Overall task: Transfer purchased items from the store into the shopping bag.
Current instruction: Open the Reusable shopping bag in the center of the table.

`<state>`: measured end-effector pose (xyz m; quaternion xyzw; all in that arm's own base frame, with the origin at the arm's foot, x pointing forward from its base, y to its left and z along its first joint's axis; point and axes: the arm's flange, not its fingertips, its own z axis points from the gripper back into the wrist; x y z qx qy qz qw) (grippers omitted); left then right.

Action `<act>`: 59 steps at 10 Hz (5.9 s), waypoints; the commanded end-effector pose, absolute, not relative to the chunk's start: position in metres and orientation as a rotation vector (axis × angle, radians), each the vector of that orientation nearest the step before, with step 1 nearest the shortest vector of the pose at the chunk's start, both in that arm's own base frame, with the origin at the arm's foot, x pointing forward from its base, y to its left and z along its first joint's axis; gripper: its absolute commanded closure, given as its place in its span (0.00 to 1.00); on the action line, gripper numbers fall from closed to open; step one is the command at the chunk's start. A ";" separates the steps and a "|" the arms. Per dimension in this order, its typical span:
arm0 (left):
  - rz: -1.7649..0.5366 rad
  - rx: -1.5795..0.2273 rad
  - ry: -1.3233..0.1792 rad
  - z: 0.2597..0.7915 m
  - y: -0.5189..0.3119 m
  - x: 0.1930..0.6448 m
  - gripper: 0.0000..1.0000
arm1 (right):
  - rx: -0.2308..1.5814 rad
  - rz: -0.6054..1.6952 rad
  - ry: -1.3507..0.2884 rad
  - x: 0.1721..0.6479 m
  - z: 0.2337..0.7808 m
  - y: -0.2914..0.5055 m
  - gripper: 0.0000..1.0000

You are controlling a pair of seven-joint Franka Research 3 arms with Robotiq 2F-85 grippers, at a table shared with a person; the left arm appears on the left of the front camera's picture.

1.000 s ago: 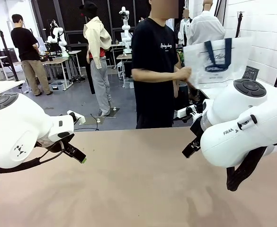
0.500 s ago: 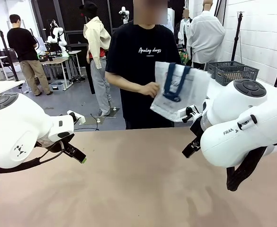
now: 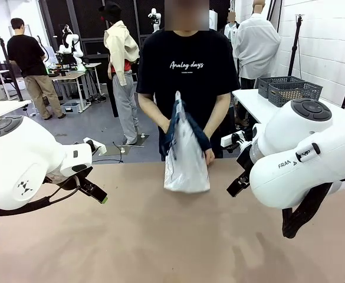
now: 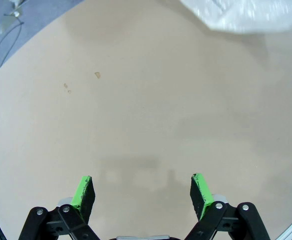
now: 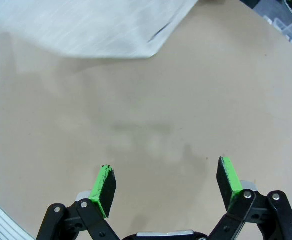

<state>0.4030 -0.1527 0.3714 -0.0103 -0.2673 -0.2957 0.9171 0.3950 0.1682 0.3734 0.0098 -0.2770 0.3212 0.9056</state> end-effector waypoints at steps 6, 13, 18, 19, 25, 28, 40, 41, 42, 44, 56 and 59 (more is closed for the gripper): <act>-0.605 -0.022 -0.550 0.371 -0.151 0.403 0.00 | 0.021 0.663 -0.572 0.395 0.373 0.168 0.00; -0.605 -0.022 -0.550 0.371 -0.151 0.403 0.00 | 0.021 0.663 -0.572 0.395 0.373 0.168 0.00; -0.605 -0.022 -0.550 0.371 -0.151 0.403 0.00 | 0.021 0.663 -0.572 0.395 0.373 0.168 0.00; -0.605 -0.022 -0.550 0.371 -0.151 0.403 0.00 | 0.021 0.663 -0.572 0.395 0.373 0.168 0.00; -0.620 -0.081 -0.507 0.379 -0.158 0.400 0.00 | 0.065 0.701 -0.523 0.392 0.379 0.176 0.00; -0.596 -0.271 -0.411 0.418 -0.170 0.397 0.00 | 0.205 0.726 -0.452 0.395 0.418 0.193 0.00; -0.469 -0.331 -0.424 0.543 -0.247 0.442 0.00 | 0.123 0.535 -0.488 0.488 0.574 0.272 0.00; -0.478 -0.333 -0.395 0.548 -0.255 0.452 0.00 | 0.087 0.533 -0.496 0.503 0.573 0.269 0.00; -0.363 -0.303 -0.383 0.555 -0.268 0.459 0.00 | 0.084 0.419 -0.501 0.512 0.570 0.280 0.00; -0.235 -0.304 -0.311 0.575 -0.283 0.461 0.00 | 0.049 0.333 -0.455 0.526 0.576 0.297 0.00; -0.210 -0.378 -0.138 0.560 -0.303 0.461 0.00 | 0.269 0.216 -0.369 0.555 0.550 0.322 0.00; -0.214 -0.383 -0.131 0.557 -0.304 0.461 0.00 | 0.264 0.228 -0.395 0.546 0.558 0.324 0.00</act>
